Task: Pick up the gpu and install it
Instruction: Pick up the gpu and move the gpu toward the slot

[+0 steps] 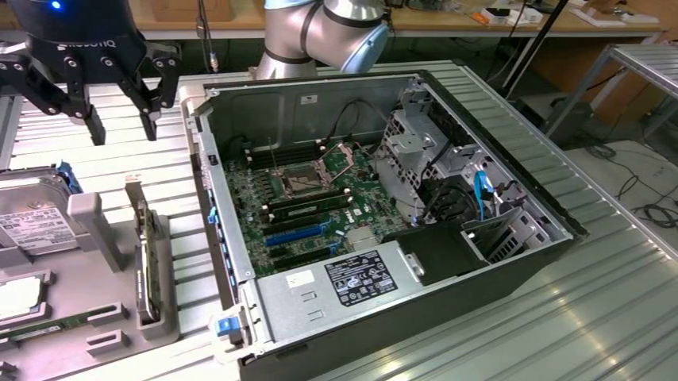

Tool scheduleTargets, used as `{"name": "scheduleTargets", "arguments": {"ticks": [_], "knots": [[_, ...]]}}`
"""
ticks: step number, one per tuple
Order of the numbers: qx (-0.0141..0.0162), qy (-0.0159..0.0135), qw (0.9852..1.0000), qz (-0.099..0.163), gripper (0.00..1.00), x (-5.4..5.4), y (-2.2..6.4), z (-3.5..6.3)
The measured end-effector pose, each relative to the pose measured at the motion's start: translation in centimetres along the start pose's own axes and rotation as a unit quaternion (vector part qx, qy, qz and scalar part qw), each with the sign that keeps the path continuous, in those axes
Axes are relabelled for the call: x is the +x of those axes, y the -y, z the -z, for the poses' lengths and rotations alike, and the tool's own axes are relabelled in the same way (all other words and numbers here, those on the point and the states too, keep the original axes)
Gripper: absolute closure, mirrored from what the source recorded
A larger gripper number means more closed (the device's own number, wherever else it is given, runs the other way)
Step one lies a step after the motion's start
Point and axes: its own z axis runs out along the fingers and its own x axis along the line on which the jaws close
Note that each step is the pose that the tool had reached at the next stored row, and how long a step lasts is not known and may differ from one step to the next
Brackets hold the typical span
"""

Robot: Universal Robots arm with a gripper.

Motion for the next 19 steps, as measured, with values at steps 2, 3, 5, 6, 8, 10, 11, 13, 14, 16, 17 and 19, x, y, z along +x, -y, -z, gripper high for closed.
{"name": "scheduleTargets", "arguments": {"ticks": [2, 3, 5, 6, 8, 10, 11, 13, 14, 16, 17, 19], "knots": [[0.0000, 0.0000, 1.0000, 0.000, 0.46, 0.00, 0.00, 0.00], [0.0000, 0.0000, 1.0000, 0.000, 0.46, 0.00, 0.00, 0.00], [0.0000, 0.0000, 1.0000, 0.000, 0.46, 0.00, 0.00, 0.00], [0.0000, 0.0000, 1.0000, 0.000, 0.46, 0.00, 0.00, 0.00], [0.0000, 0.0000, 1.0000, 0.000, 0.46, 0.00, 0.00, 0.00], [0.0000, 0.0000, 1.0000, 0.000, 0.46, 0.00, 0.00, 0.00], [0.0000, 0.0000, 1.0000, 0.000, 0.46, 0.00, 0.00, 0.00], [0.0000, 0.0000, 1.0000, 0.000, 0.46, 0.00, 0.00, 0.00], [0.0000, 0.0000, 1.0000, 0.000, 0.46, 0.01, 0.01, 0.00], [0.0000, 0.0000, 1.0000, 0.000, 0.46, 0.00, 0.10, 0.01], [0.0000, 0.0000, 1.0000, 0.000, 0.46, -0.01, 0.16, 0.01], [0.0000, 0.0000, 1.0000, 0.000, 0.46, -0.02, 0.31, 0.01]]}}
